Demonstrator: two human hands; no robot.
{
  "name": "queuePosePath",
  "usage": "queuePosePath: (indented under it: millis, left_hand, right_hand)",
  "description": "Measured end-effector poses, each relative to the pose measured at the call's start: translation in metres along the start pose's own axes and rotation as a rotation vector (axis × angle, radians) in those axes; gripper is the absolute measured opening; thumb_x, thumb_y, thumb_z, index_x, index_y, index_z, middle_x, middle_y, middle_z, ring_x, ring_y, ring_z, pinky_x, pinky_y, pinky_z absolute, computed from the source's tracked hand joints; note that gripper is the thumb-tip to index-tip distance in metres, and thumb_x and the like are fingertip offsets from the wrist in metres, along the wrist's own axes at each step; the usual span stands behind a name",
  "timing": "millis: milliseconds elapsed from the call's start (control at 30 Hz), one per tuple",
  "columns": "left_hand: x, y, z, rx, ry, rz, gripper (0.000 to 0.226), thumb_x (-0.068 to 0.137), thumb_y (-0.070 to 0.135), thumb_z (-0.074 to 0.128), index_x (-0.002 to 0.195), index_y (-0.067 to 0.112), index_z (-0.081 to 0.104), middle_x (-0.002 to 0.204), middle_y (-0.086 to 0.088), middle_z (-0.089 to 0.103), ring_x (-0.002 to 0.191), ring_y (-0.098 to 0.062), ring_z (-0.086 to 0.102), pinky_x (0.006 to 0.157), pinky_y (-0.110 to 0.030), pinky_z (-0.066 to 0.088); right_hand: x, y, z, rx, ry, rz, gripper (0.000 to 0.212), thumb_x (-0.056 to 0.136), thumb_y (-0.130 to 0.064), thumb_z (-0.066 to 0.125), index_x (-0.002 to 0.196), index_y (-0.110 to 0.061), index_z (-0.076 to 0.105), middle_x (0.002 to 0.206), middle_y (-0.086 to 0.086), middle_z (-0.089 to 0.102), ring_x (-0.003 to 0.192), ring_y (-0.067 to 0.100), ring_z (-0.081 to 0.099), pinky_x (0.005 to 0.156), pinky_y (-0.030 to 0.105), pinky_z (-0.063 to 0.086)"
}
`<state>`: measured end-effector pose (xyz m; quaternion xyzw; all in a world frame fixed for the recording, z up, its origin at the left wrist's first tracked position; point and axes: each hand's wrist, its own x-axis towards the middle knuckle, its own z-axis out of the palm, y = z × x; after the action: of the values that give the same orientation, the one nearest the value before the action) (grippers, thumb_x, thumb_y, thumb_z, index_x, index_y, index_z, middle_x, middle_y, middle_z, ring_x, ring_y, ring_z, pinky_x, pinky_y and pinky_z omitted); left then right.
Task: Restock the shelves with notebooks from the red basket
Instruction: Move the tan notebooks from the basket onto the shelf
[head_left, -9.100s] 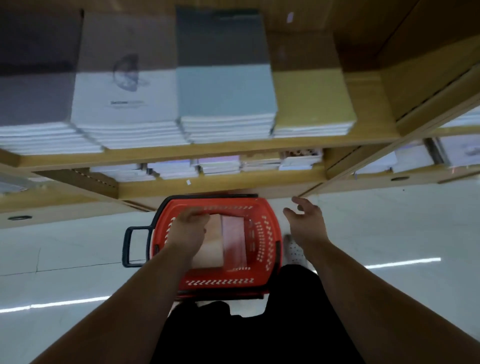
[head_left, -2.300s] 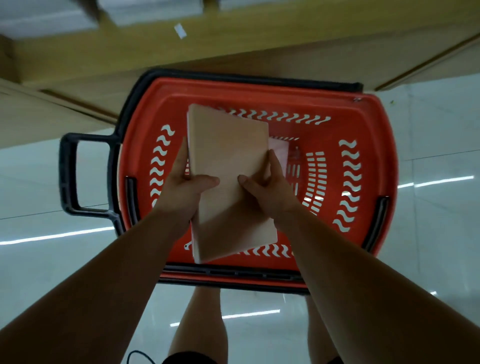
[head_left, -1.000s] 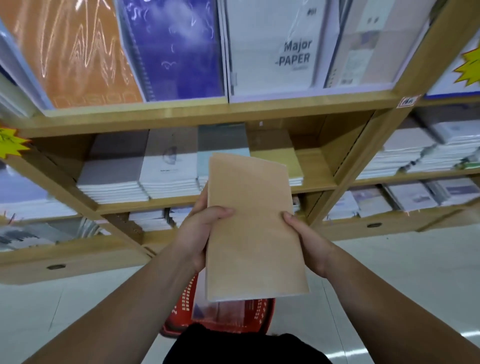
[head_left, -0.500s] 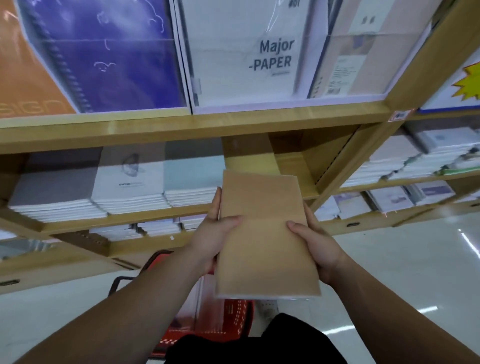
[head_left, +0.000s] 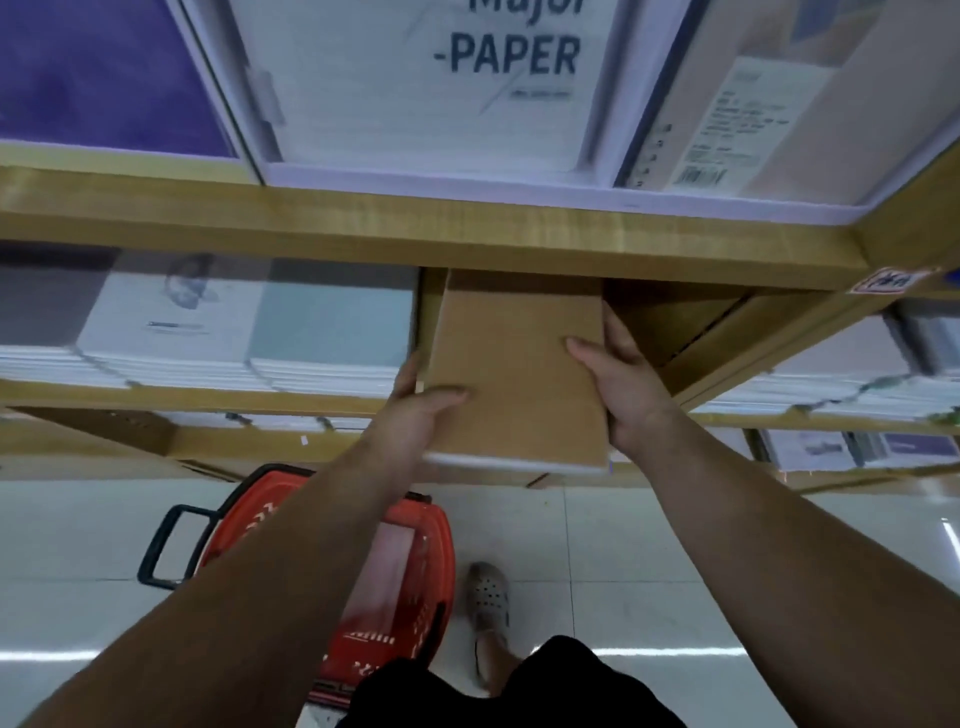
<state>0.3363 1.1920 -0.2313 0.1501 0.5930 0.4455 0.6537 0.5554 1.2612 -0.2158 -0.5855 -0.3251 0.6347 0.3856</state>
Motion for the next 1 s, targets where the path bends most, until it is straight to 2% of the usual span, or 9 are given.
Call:
queuePosePath:
  millis: [133,200,233,333,433,600,733,900,1000]
  left_hand:
    - [0.002,-0.040,-0.017,-0.082,0.084,-0.160,0.065,0.086,0.027,0.076,0.143,0.033,0.047,0.105,-0.011,0.067,0.079,-0.029,0.065,0.059,-0.037,0.050]
    - [0.004,-0.051,-0.018,-0.128,0.076,-0.216,0.066,0.082,0.038,0.079,0.141,0.022,0.054,0.100,-0.013,0.060,0.078,-0.029,0.065,0.062,-0.035,0.054]
    - [0.004,-0.053,-0.016,-0.149,0.065,-0.217,0.056,0.087,0.040,0.077,0.135,0.019,0.059,0.100,-0.012,0.061,0.081,-0.028,0.065,0.066,-0.035,0.055]
    - [0.005,-0.057,-0.006,-0.270,0.055,-0.215,0.028,0.097,0.035,0.068,0.118,0.015,0.070,0.099,-0.007,0.072,0.087,-0.023,0.064,0.082,-0.036,0.057]
    - [0.001,-0.057,0.001,-0.350,0.058,-0.220,0.019,0.098,0.031,0.067,0.109,0.017,0.072,0.088,-0.002,0.076,0.079,-0.018,0.067,0.085,-0.034,0.056]
    - [-0.002,-0.056,0.005,-0.470,0.057,-0.216,0.019,0.098,0.022,0.067,0.113,0.012,0.071,0.109,-0.010,0.078,0.099,-0.027,0.073,0.100,-0.046,0.055]
    - [0.004,-0.042,0.003,-0.466,0.098,-0.203,0.019,0.098,0.024,0.068,0.110,0.009,0.069,0.106,-0.011,0.078,0.101,-0.028,0.073,0.100,-0.048,0.056]
    - [0.033,-0.004,0.003,-0.479,0.150,-0.181,0.024,0.100,0.025,0.066,0.116,0.007,0.063,0.119,-0.018,0.070,0.105,-0.035,0.071,0.099,-0.053,0.056]
    - [0.043,0.009,0.010,-0.491,0.161,-0.209,0.025,0.099,0.026,0.067,0.117,0.009,0.061,0.120,-0.017,0.069,0.106,-0.037,0.070,0.098,-0.057,0.056]
  right_hand:
    - [0.035,0.019,0.014,-0.003,0.026,0.057,0.067,0.093,-0.016,0.076,0.147,-0.049,0.053,0.125,-0.011,0.072,0.111,0.023,0.070,0.079,0.044,0.060]
    - [0.042,0.023,0.015,-0.018,0.047,0.066,0.066,0.094,-0.017,0.076,0.148,-0.048,0.053,0.123,-0.011,0.071,0.111,0.023,0.069,0.082,0.044,0.059]
    - [0.046,0.023,0.014,-0.042,0.057,0.068,0.065,0.094,-0.018,0.075,0.148,-0.047,0.053,0.125,-0.010,0.071,0.111,0.023,0.068,0.083,0.044,0.058]
    - [0.048,0.018,0.014,-0.129,0.067,0.095,0.056,0.097,-0.030,0.072,0.147,-0.048,0.053,0.129,-0.003,0.070,0.111,0.027,0.068,0.084,0.047,0.059]
    - [0.033,0.020,0.012,-0.160,0.091,0.164,0.046,0.094,-0.042,0.074,0.138,-0.043,0.060,0.121,0.002,0.073,0.106,0.030,0.072,0.082,0.050,0.062]
    - [-0.003,0.052,0.007,-0.206,0.105,0.129,0.029,0.091,-0.033,0.078,0.117,-0.040,0.066,0.119,-0.001,0.075,0.112,0.026,0.070,0.102,0.049,0.055]
    - [-0.004,0.054,0.019,-0.153,0.111,0.008,0.036,0.098,-0.024,0.071,0.131,-0.032,0.062,0.116,-0.005,0.074,0.108,0.019,0.070,0.094,0.041,0.056]
    - [0.032,0.031,0.045,-0.239,0.111,0.000,0.039,0.096,-0.036,0.073,0.133,-0.035,0.061,0.117,-0.007,0.072,0.112,0.021,0.068,0.105,0.051,0.053]
    - [0.047,0.021,0.050,-0.263,0.104,0.004,0.042,0.098,-0.036,0.071,0.139,-0.036,0.060,0.115,-0.010,0.070,0.111,0.017,0.066,0.108,0.049,0.051]
